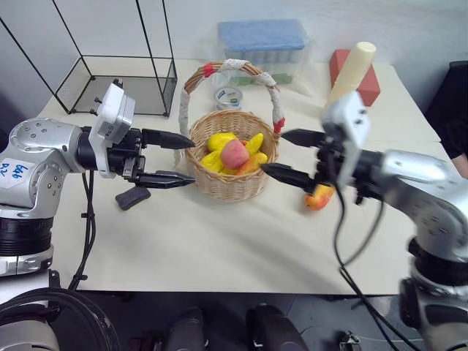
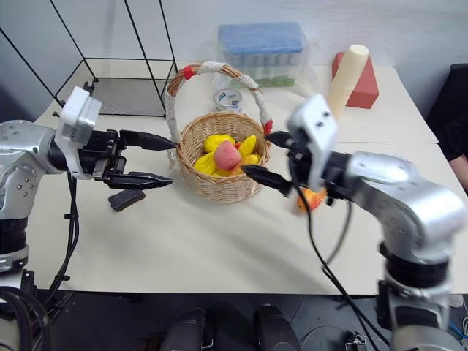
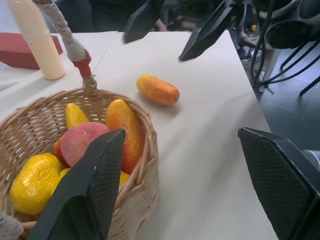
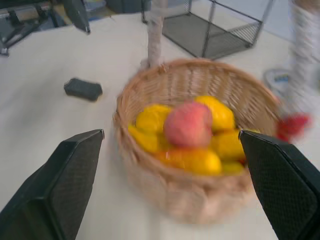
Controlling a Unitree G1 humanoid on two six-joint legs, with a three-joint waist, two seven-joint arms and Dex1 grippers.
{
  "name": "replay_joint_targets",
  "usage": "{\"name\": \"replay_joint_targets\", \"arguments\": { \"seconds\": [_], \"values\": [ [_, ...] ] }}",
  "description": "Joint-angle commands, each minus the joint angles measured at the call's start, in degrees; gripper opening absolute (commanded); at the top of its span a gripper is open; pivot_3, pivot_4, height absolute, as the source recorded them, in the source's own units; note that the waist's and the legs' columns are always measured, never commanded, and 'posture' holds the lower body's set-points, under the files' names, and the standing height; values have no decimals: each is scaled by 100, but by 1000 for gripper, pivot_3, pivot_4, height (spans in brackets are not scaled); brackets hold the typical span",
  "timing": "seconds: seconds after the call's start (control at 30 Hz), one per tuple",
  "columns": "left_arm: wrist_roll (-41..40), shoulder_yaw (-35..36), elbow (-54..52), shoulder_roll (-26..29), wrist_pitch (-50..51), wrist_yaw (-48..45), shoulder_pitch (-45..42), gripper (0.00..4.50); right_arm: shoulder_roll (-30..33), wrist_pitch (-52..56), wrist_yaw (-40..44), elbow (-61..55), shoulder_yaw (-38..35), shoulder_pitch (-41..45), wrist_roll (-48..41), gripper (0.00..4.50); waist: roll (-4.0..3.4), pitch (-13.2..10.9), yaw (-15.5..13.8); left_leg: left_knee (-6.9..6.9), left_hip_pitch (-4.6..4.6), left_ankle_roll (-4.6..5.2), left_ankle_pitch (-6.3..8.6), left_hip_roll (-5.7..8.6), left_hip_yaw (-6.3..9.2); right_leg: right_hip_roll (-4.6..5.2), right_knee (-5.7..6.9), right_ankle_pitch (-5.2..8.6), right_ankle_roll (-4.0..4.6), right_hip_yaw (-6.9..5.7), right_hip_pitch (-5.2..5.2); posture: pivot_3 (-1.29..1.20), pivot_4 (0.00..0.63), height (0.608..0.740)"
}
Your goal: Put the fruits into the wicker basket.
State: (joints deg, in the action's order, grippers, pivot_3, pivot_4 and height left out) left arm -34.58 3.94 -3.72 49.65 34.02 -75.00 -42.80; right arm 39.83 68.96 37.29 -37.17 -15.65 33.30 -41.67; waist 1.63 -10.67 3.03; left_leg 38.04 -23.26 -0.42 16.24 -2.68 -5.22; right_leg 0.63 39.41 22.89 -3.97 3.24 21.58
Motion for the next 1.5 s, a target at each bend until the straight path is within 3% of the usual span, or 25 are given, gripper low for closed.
{"name": "replay_joint_targets", "arguments": {
  "seconds": [0.03, 0.13, 0.23, 0.37, 0.43, 0.5, 0.67, 0.87, 1.07, 1.23, 1.37, 1.5],
  "values": [
    [-22, 41, 23, -11, -139, -92, -130, 3776, 567, 255, 87, -396, -1137, -802, -242, 4456, 0, 0, -1, 0, 3, -1, -1, 0, -1, -2, 0, 0, 0, 1, -2, 0, 150, 740],
    [12, -58, 125, -87, -212, -165, -223, 3776, 993, -129, 202, -457, -1607, -1909, 102, 4456, 0, 0, 6, -1, 4, -3, -2, -1, -4, -8, -2, 0, 0, 6, -2, 0, 150, 740],
    [47, -147, 208, -167, -271, -230, -326, 3776, 1315, -1029, 335, -281, -1462, -2874, 793, 4456, 0, 0, 14, -2, 6, -7, -4, -2, -7, -15, -5, 0, -1, 13, -2, 0, 150, 740],
    [60, -220, 262, -241, -304, -286, -425, 3776, 1643, -2868, 388, 347, -658, -3323, 2065, 4456, 0, 0, 28, 2, 8, -9, -6, -2, -14, -19, -5, 1, -2, 21, -2, 0, 150, 740],
    [79, -242, 291, -262, -316, -299, -461, 3776, 2035, -4412, 458, 863, 32, -3396, 3137, 4456, 0, 0, 20, 5, 9, -10, -7, -1, -13, -20, -3, 1, -3, 21, -2, 0, 150, 740],
    [79, -243, 286, -272, -306, -305, -483, 3776, 2199, -5703, 496, 1403, 601, -3213, 3842, 4456, 0, 0, 18, 6, 11, -9, -7, 1, -14, -19, -4, 2, -4, 21, -2, 0, 150, 740],
    [74, -196, 239, -241, -295, -286, -470, 3776, 2168, -7709, 525, 2652, 1707, -2213, 4953, 4456, -6, -4, 34, 9, 14, -10, -7, -2, -17, -20, 2, 2, -4, 22, -1, 0, 150, 740],
    [20, -87, 53, -153, -230, -194, -329, 3776, 1659, -9208, 391, 4292, 2691, -924, 5929, 4456, -8, -5, 41, 18, 16, -9, -6, -2, -16, -15, 10, 2, -3, 21, -1, 0, 150, 740],
    [-11, -2, -53, -102, -182, -86, -259, 3776, 1066, -9915, 160, 5652, 3272, 125, 6650, 4456, -8, -6, 98, 23, 21, -10, -7, -4, -15, -14, 25, 2, -3, 18, -1, 0, 150, 740],
    [-41, 57, -95, -59, -137, -42, -249, 3776, 995, -10217, 270, 6125, 3338, 284, 6585, 3260, -8, -6, 122, 26, 22, -9, -7, -3, -11, -10, 29, 2, -3, 16, -4, 0, 150, 740],
    [-45, 126, -48, -36, -93, 35, -227, 3776, 1057, -10094, 542, 5801, 3078, 84, 6044, 2296, -8, -6, 129, 30, 22, -9, -7, -4, -9, -11, 34, 2, -3, 14, -5, 0, 150, 740],
    [-39, 295, 158, 4, -5, 158, -172, 3776, 953, -9135, 1029, 4465, 2456, -381, 4552, 2189, -8, -6, 132, 26, 21, -9, -7, -4, -8, -11, 34, 2, -3, 13, -5, 0, 150, 740]
  ]
}}
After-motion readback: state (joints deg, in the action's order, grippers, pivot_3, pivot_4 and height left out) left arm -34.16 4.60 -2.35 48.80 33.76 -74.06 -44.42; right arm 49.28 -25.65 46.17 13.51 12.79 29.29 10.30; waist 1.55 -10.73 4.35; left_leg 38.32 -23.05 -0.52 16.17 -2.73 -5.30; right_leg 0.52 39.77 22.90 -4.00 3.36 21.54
